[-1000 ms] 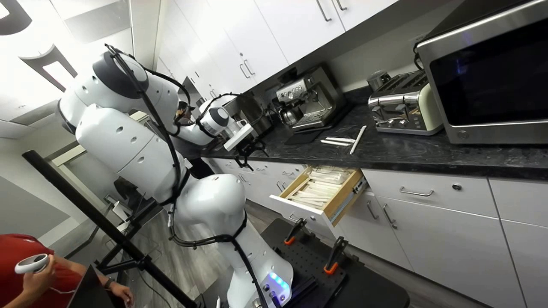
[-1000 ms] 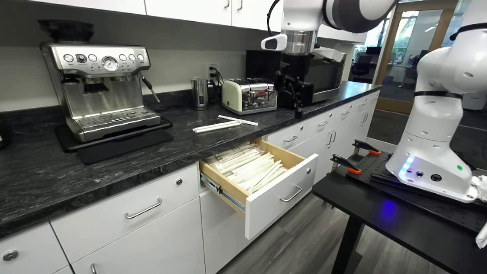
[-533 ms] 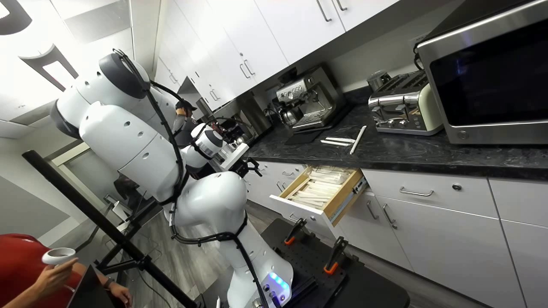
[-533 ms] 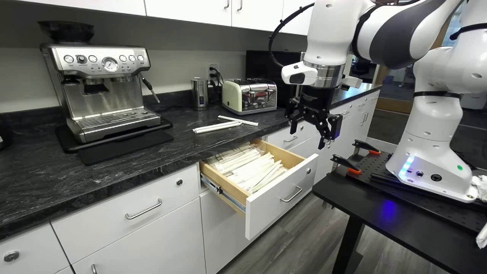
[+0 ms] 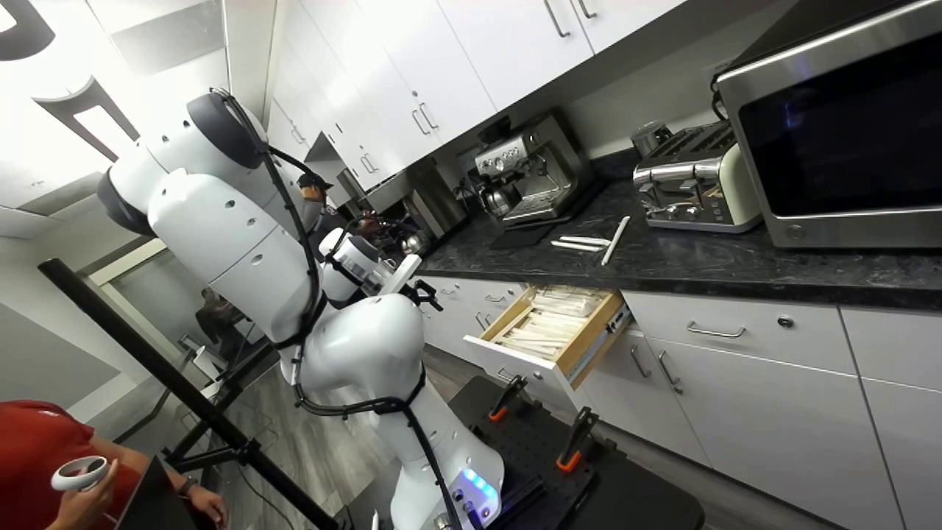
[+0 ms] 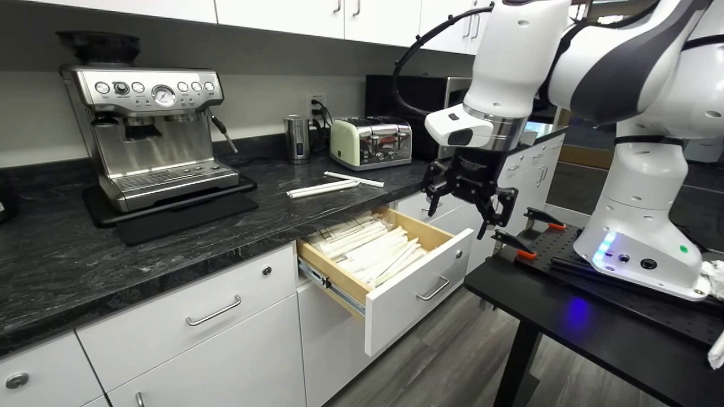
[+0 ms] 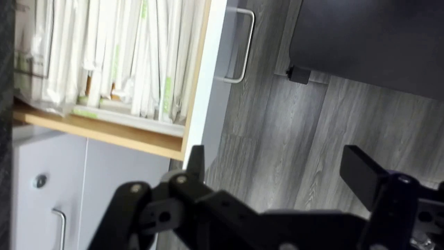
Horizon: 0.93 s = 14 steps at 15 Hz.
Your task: Close the drawer
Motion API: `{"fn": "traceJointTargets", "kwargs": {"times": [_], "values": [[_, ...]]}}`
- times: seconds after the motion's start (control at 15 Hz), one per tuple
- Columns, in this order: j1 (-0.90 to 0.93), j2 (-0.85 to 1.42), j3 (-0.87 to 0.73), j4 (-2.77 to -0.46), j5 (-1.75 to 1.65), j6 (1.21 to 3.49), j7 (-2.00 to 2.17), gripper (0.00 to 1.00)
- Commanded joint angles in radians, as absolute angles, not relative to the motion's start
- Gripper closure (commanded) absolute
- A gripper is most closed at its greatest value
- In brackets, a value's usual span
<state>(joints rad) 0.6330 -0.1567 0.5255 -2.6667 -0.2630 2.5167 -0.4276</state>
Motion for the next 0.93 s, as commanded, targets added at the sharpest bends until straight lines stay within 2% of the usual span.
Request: {"fn": "traceJointTargets", "kwargs": {"times": [0.0, 0.13, 0.2, 0.53, 0.6, 0.67, 0.8, 0.87], "values": [[0.643, -0.046, 0.545, -2.675, -0.412, 2.711, -0.428, 0.0], [0.631, 0.021, 0.542, -2.668, -0.525, 2.817, -0.445, 0.0], [0.648, -0.04, 0.544, -2.673, -0.452, 2.735, -0.426, 0.0], [0.647, -0.015, 0.544, -2.67, -0.459, 2.75, -0.426, 0.0], [0.645, -0.007, 0.543, -2.665, -0.494, 2.73, -0.426, 0.03], [0.642, 0.005, 0.542, -2.661, -0.543, 2.719, -0.423, 0.26], [0.637, 0.026, 0.536, -2.657, -0.646, 2.698, -0.395, 0.31], [0.635, 0.042, 0.53, -2.654, -0.699, 2.704, -0.382, 0.38]]}}
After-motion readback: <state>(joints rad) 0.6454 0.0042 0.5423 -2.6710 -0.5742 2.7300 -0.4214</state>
